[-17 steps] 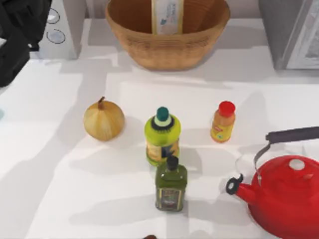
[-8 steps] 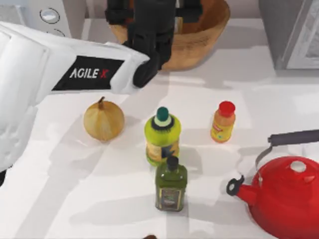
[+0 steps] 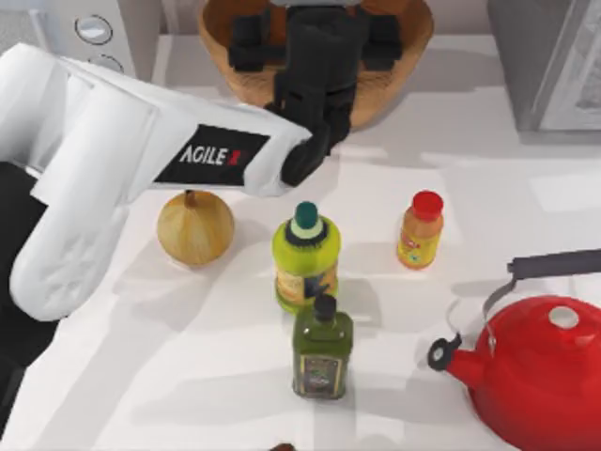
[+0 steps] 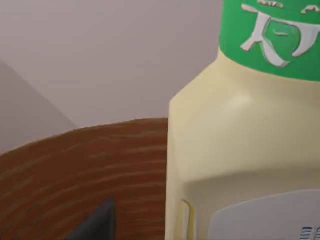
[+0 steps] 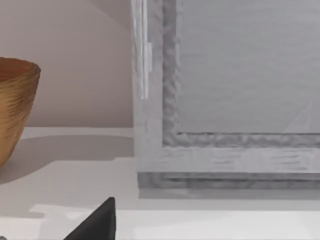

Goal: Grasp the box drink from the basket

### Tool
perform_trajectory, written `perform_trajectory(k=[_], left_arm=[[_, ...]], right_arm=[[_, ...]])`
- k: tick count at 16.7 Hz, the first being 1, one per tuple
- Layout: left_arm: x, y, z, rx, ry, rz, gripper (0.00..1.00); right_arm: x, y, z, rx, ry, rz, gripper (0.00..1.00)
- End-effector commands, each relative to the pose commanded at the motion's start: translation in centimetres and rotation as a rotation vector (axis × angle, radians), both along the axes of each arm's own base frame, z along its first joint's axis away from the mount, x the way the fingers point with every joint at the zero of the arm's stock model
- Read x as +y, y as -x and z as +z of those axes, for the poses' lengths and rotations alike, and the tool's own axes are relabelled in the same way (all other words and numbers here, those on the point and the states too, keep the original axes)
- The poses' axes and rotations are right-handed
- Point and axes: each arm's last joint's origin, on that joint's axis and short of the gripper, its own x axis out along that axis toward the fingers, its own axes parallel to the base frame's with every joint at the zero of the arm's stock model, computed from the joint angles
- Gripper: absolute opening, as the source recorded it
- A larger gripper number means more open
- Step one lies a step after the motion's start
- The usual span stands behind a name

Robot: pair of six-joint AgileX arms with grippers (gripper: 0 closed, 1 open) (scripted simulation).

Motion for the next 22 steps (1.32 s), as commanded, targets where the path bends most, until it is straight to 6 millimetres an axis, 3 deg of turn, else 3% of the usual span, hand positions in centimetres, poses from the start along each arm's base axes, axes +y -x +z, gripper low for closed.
perform_trajectory(k=[4, 10, 15, 22], left_arm=[[0.2, -0.8, -0.1, 0.003, -0.002, 0.001, 1.00], [-0.1, -4.6, -0.4, -0.003, 0.002, 0.000, 1.00], [-0.1, -5.0, -0.5, 0.000, 0.000, 0.000, 1.00], [-0.1, -5.0, -0.5, 0.000, 0.000, 0.000, 0.47]], right_arm=[[0.0, 0.0, 0.0, 0.000, 0.000, 0.000, 1.00], [0.0, 0.0, 0.0, 0.000, 0.000, 0.000, 1.00], [0.0, 0.0, 0.0, 0.000, 0.000, 0.000, 1.00], [0.0, 0.0, 0.0, 0.000, 0.000, 0.000, 1.00]])
